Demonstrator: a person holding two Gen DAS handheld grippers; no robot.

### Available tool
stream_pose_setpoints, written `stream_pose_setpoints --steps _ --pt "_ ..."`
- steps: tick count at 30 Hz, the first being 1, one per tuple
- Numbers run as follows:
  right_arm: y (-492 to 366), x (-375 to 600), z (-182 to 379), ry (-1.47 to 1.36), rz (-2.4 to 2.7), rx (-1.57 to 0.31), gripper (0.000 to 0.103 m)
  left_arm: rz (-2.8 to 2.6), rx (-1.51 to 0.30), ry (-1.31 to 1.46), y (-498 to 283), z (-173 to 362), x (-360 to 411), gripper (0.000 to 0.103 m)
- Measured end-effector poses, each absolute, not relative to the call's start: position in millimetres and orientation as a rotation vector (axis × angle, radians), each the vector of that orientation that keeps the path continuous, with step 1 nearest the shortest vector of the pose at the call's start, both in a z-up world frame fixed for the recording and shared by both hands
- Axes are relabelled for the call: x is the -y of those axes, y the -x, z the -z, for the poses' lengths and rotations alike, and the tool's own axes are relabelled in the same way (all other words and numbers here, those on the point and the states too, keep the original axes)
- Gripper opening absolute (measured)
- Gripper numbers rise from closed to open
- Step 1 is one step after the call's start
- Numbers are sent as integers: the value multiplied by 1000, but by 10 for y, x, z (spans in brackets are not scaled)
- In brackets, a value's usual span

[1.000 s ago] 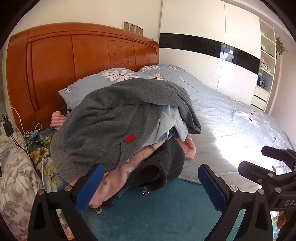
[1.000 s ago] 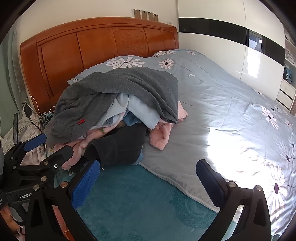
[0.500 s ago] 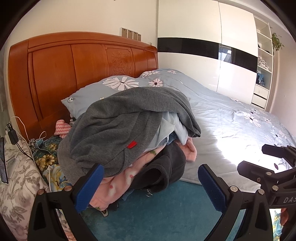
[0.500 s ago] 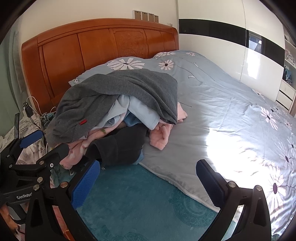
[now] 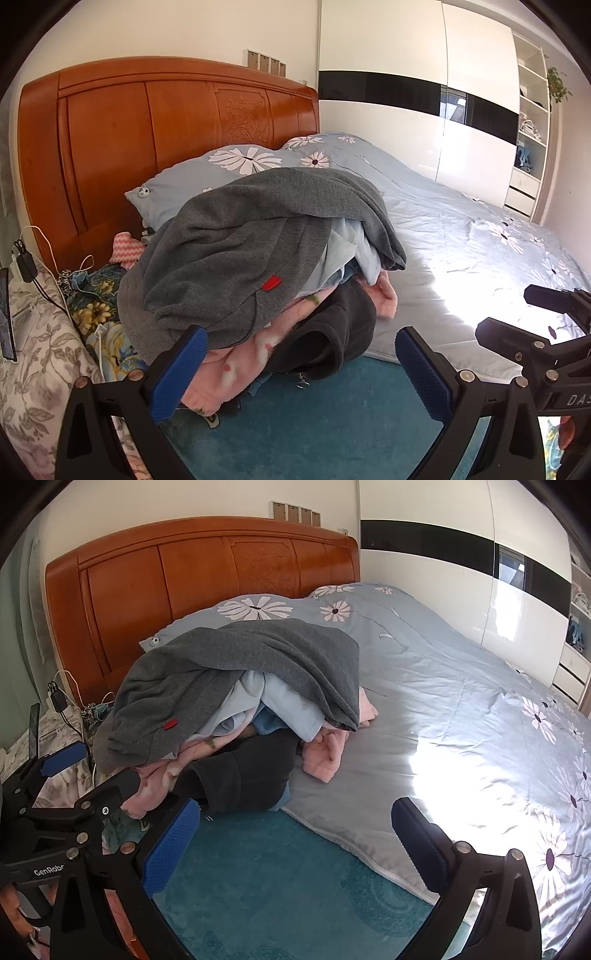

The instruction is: Fold clothes

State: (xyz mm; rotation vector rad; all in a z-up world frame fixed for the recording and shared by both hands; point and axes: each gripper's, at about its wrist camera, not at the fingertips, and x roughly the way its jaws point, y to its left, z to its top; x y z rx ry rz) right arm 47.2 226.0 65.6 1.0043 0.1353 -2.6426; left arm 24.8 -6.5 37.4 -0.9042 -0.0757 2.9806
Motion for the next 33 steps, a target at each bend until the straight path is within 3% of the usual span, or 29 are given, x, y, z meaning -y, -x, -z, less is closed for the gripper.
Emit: stream_pose_setpoints --steps 15,21,25,33 --pt "-353 -2180 -572 -1056 2647 -142 103 -2983 127 952 -163 -254 208 103" --pt "-205 -2110 -564 -1075 2646 -172 98 -2972 117 966 -136 -135 321 103" --pt "-52 -1921 -712 -998 2645 -279 88 -2953 140 960 -126 -71 436 103" --pt "572 -1185 -963 -881 2535 -464 88 -2943 193 972 -55 100 699 103"
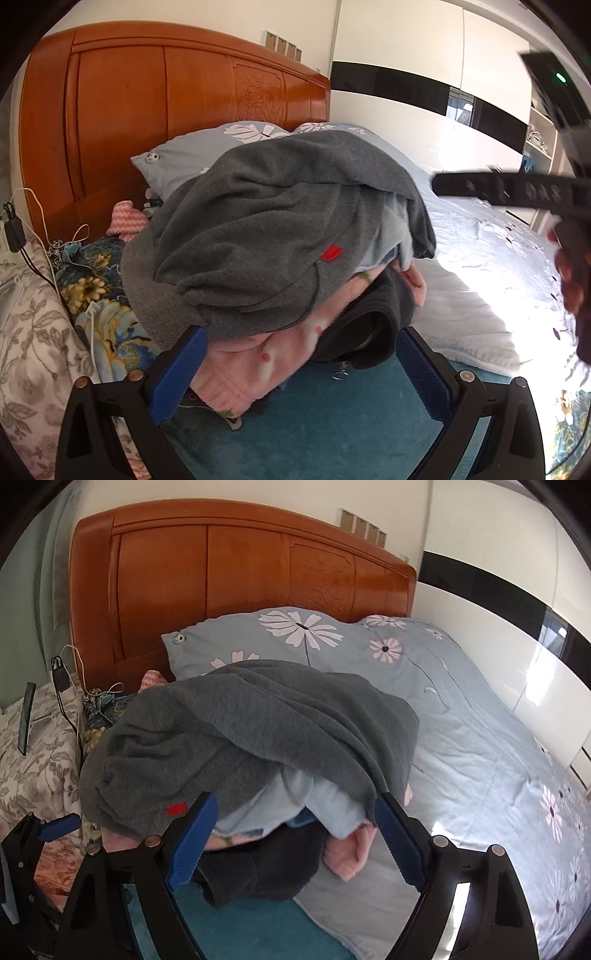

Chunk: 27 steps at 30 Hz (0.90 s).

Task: Fold clothes
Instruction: 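Grasp the grey sweatshirt on top of the pile with the right tool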

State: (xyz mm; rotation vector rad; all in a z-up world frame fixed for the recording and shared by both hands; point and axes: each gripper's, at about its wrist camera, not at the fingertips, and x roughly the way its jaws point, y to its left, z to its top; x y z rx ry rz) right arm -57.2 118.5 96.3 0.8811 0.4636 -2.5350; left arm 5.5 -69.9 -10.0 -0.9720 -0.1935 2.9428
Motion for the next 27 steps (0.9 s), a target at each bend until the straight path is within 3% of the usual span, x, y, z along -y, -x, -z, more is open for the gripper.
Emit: stream_pose_setpoints --steps 12,15,19,27 --pt "1052 -141 -767 -787 2431 -875 85 -2949 249 1038 -20 353 917 103" --pt "1129 -79 -690 -849 2441 -861 64 -2938 256 1028 -37 354 906 103" --pt "1206 -222 -801 -897 2475 -671 24 -2939 245 1025 -83 318 876 103" --pt "1171 -812 -1364 -808 2549 -263 13 -2941 298 983 -287 120 881 103"
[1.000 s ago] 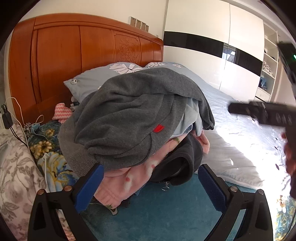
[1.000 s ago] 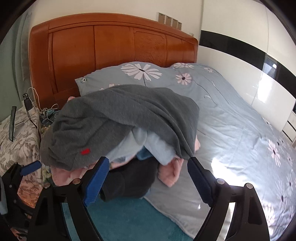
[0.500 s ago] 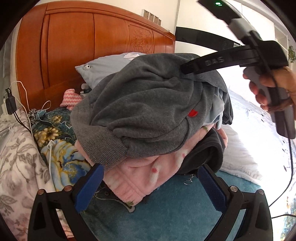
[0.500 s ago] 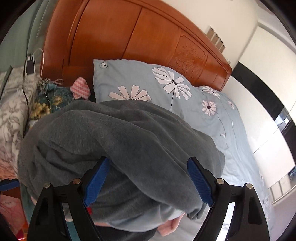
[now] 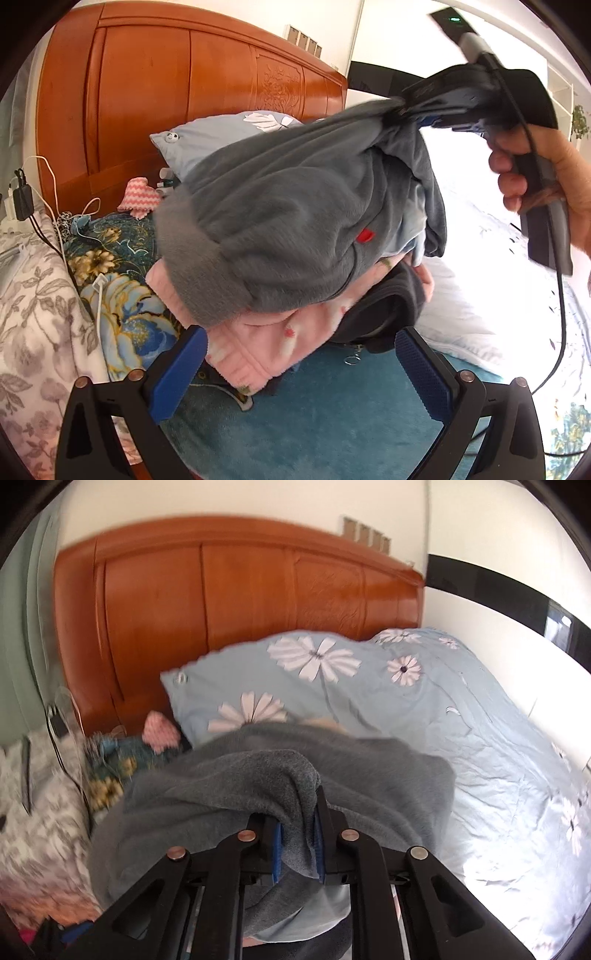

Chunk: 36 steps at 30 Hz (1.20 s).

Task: Fold clothes
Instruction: 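Grasp the grey sweatshirt on top of the pile with the right tool, then lift the grey sweatshirt off the pile and lay it on the bed edge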

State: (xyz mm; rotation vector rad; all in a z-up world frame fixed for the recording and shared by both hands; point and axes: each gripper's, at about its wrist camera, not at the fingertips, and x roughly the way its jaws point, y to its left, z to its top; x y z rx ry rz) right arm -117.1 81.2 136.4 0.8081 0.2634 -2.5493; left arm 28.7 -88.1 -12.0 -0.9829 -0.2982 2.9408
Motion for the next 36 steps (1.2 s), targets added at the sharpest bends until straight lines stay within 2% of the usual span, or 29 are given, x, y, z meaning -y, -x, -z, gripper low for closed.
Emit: stream_pose_setpoints --steps 5,9,12,23,25,29,31,34,36 --pt "1032 -1348 -1920 -663 2678 -93 12 -2963 247 917 -513 -128 813 103" --pt "792 -2111 -2476 -518 2813 93 12 -2974 189 846 -687 -369 688 103" --pt "533 -2738 -2812 -467 2901 153 12 -2956 176 802 -785 -526 508 103" --pt "-1026 -4896 -3461 -332 3209 160 12 -2732 86 719 -1005 -706 -721 103" --pt "-1297 -5119 -3536 -345 3268 83 12 -2677 68 710 -1043 -714 -1021 103" --pt "-1476 -5152 -3436 -492 3281 -131 13 -2588 55 703 -1143 -726 -1513 103" --pt "-1359 -5069 -3197 -629 3237 -230 13 -2552 58 717 -1180 -705 -1684 103" --pt "-1173 -5022 -2639 -831 3142 -285 13 -2525 46 757 -1187 -635 -1811 103" --pt "-959 -4948 -2093 -963 3048 -241 13 -2516 25 792 -1172 -574 -1842 103"
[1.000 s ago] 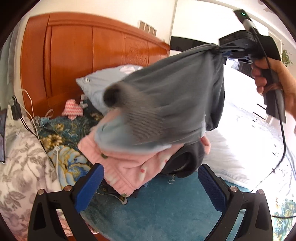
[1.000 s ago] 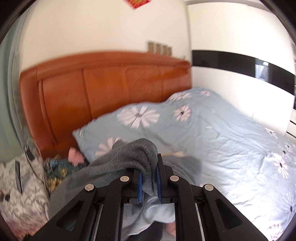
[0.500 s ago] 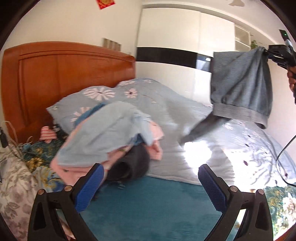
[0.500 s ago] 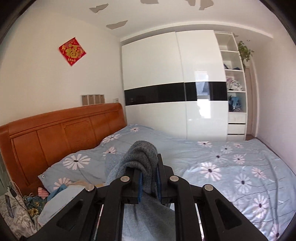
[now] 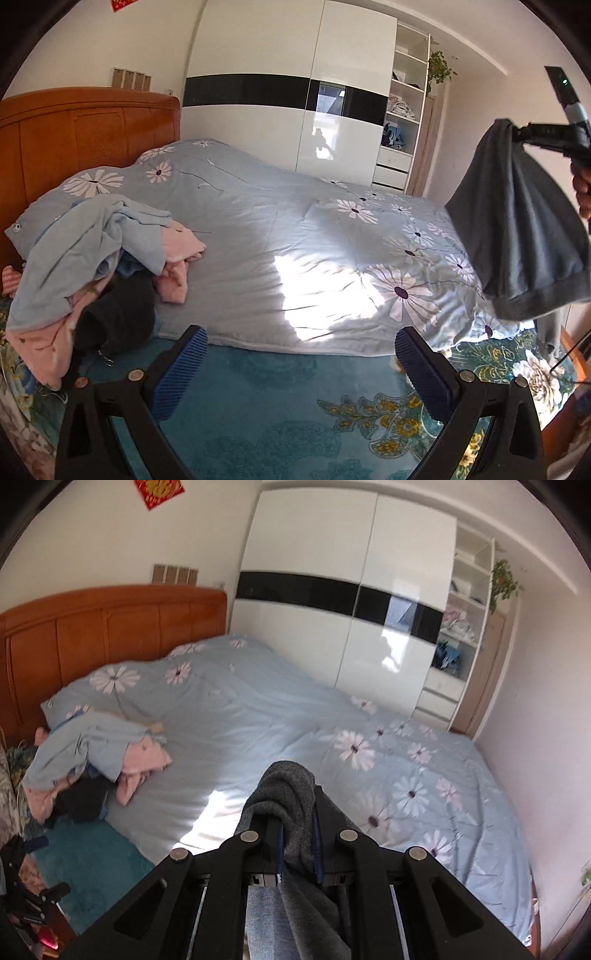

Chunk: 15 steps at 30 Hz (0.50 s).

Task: Fold clothes
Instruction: 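Lift the grey sweatshirt off the pile and lay it on the bed edge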

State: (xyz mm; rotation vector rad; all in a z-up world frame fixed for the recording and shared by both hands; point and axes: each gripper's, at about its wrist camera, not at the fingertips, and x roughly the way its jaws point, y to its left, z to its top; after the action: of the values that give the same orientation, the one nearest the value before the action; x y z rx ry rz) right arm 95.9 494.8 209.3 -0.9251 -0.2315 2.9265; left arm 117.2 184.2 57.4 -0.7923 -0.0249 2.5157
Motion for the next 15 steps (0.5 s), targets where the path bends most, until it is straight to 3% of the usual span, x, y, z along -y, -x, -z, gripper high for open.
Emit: stream_pose_setpoints --steps 7,12,15 --pt "-333 -4699 -264 1437 -2921 78 13 -2563 -25 810 -1232 -391 -1788 103" --pt "-363 -4673 53 1511 -2948 51 17 -2622 -11 729 -1272 -218 -1766 103" --pt "-522 -4611 -11 1497 -2984 191 38 -2553 84 736 -1254 -118 -1904 103"
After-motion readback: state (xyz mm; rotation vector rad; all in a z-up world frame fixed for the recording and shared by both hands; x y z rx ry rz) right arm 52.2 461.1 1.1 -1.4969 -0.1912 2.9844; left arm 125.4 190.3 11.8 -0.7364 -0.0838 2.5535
